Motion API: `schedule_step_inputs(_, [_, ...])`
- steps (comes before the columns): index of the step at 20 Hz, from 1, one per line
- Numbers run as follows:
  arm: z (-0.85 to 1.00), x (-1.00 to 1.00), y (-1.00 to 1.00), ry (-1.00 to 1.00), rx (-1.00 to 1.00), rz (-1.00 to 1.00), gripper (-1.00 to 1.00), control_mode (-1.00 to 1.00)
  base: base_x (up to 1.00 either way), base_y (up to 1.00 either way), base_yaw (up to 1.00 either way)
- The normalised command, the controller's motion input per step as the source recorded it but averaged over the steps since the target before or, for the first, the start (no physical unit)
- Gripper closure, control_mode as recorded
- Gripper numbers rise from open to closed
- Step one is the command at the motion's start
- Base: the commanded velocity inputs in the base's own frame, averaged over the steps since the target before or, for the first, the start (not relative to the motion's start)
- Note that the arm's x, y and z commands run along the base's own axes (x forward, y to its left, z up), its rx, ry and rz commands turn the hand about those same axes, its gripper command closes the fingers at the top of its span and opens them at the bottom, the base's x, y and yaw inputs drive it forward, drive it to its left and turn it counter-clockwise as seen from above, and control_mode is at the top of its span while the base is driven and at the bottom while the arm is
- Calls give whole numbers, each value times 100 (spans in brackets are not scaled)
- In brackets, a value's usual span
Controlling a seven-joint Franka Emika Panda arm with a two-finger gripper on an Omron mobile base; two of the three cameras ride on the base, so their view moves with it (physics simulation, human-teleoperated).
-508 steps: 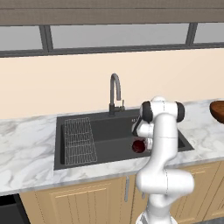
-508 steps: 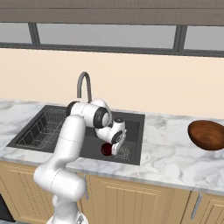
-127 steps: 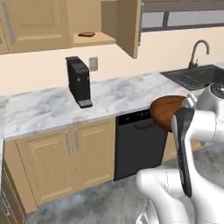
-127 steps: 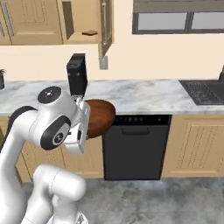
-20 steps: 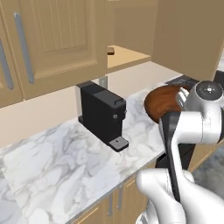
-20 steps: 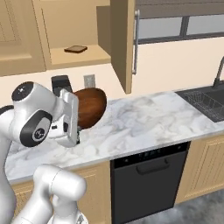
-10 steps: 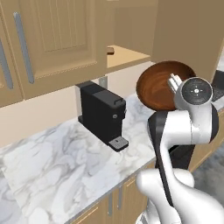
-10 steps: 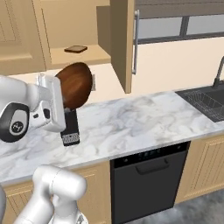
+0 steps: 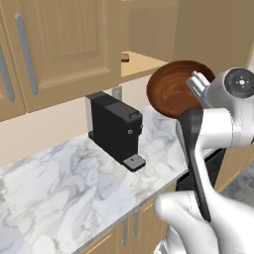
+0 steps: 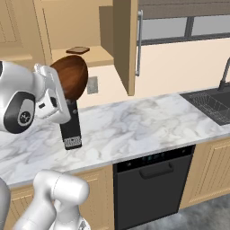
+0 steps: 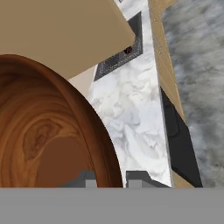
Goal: Pick the mug and place it in the sink. Pick the bowl and place it in the open cabinet and then close the cabinet.
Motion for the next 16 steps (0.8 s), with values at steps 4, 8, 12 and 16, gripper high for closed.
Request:
schedule_step_inputs(4, [24, 26, 10, 7, 1, 12, 100, -100, 0, 0, 0])
schedule_step_inputs(8, [20, 35, 12, 2, 0, 6, 100, -100, 0, 0, 0])
schedule_step_inputs(12, [9, 24, 0, 0, 4, 0, 100, -100, 0, 0, 0])
schedule_step_inputs(16, [1, 33, 0, 0, 4, 0, 100, -100, 0, 0, 0])
